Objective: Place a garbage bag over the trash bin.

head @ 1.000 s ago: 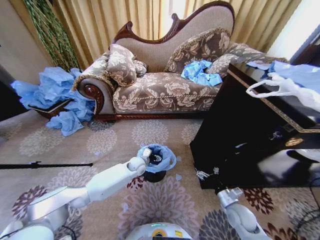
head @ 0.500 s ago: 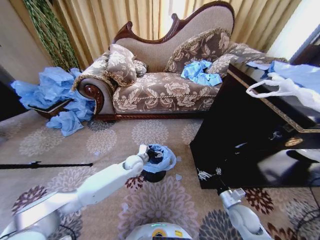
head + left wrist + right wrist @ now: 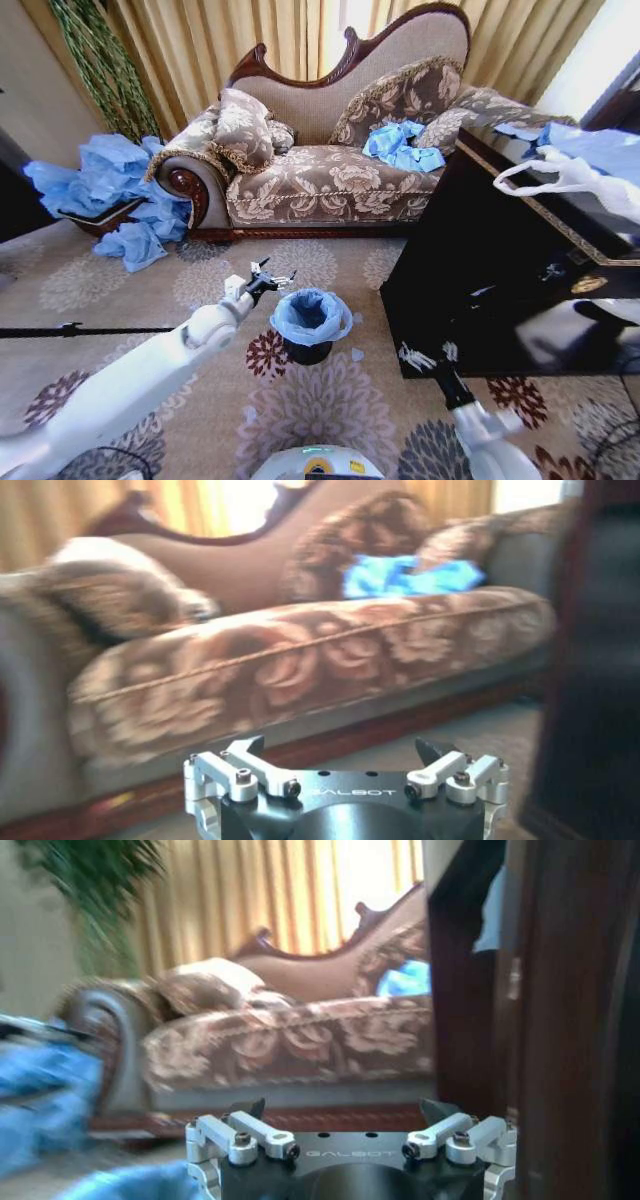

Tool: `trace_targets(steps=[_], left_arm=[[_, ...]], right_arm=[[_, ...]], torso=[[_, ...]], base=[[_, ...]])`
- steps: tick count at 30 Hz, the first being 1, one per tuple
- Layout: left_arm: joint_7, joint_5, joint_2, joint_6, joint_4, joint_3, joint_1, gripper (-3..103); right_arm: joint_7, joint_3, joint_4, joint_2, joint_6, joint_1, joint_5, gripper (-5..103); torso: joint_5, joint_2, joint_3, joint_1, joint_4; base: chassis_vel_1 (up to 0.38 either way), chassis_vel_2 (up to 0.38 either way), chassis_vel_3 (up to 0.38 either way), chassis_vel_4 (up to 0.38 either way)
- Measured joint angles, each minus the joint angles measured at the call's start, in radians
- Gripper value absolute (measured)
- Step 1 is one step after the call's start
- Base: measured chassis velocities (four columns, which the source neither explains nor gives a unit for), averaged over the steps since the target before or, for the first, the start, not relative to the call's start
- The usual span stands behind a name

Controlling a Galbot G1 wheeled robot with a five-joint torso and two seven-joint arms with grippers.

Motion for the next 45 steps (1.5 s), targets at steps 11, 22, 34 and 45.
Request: trace_targets(steps=[11, 22, 34, 45], left_arm=[[0.19, 0.181, -0.437, -0.132, -0.286, -0.679, 0.893, 100], [0.305, 0.346, -0.622, -0.278, -0.449, -0.588, 1.076, 100], [0.329, 0.282, -0.613, -0.281, -0.5, -0.654, 1.076, 100], [0.327, 0.279, -0.614, -0.277, -0.496, -0.656, 1.077, 100]], right_arm=[[0.333, -0.024, 0.171, 0.178, -0.112, -0.05, -0.21, 100], [0.221, -0.049, 0.35, 0.291, -0.165, -0.102, -0.228, 100], [0.167, -0.043, 0.44, 0.295, -0.197, -0.135, -0.241, 100], [0.166, -0.043, 0.441, 0.293, -0.197, -0.136, -0.242, 100]], torso=[[-0.0007, 0.0, 0.0, 0.0, 0.0019], [-0.0005, 0.0, 0.0, 0.0, 0.001], [-0.0008, 0.0, 0.0, 0.0, 0.0012], [-0.0008, 0.0, 0.0, 0.0, 0.0012]], base=[[0.0, 0.0, 0.0, 0.0], [0.0, 0.0, 0.0, 0.0], [0.0, 0.0, 0.0, 0.0], [0.0, 0.0, 0.0, 0.0]])
